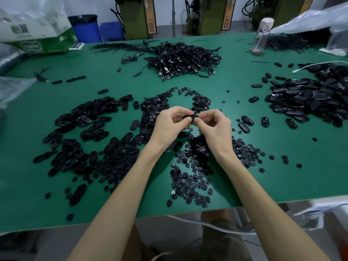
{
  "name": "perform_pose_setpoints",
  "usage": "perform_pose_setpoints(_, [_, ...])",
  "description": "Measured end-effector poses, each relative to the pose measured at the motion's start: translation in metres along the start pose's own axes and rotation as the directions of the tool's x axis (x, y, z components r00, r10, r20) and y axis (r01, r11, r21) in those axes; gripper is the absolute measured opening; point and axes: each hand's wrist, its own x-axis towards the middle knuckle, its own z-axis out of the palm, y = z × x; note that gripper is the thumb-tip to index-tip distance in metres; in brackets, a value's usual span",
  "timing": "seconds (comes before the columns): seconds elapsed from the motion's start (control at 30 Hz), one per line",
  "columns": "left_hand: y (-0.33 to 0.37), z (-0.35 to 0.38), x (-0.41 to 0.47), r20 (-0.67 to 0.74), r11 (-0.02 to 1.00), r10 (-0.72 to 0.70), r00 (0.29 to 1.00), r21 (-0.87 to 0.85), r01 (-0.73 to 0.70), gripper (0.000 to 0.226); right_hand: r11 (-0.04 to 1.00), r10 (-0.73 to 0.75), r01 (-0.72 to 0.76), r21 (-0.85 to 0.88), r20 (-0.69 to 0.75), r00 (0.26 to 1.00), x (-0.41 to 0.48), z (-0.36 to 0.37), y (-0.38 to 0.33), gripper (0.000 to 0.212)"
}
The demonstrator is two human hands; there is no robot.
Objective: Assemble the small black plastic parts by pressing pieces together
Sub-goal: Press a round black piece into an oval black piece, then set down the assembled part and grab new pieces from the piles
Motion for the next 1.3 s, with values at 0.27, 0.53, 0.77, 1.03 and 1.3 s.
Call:
perform_pose_setpoints(0.27, [0.002, -0.056, 0.004, -0.161, 0.890, 0.030, 0.987, 0.454, 0.047, 0.017, 0.963, -0.070, 0.065, -0.262, -0.009, 0.998, 0.019, -0.049, -0.011, 0.013])
perform_pose_setpoints(0.53, [-0.033, -0.115, 0.000, -0.268, 0.658, -0.144, 0.952, 0.693, 0.295, 0.020, 0.886, -0.015, -0.052, -0.462, -0.140, 0.990, 0.030, -0.090, 0.005, 0.020])
perform_pose_setpoints(0.77, [-0.032, -0.099, 0.002, -0.202, 0.530, -0.019, 0.979, 0.828, 0.181, 0.023, 0.789, 0.026, -0.114, -0.604, -0.153, 0.988, 0.026, -0.092, 0.014, 0.021])
perform_pose_setpoints(1.03, [-0.042, -0.127, -0.006, -0.404, 0.143, -0.083, 0.911, 0.900, 0.412, 0.034, 0.778, -0.038, 0.060, -0.625, 0.049, 0.998, 0.001, -0.069, -0.002, 0.033])
perform_pose_setpoints(1.3, [-0.057, -0.148, -0.015, -0.389, 0.183, -0.151, 0.909, 0.893, 0.412, 0.016, 0.755, -0.047, 0.230, -0.615, 0.299, 0.953, -0.028, -0.010, -0.007, 0.051])
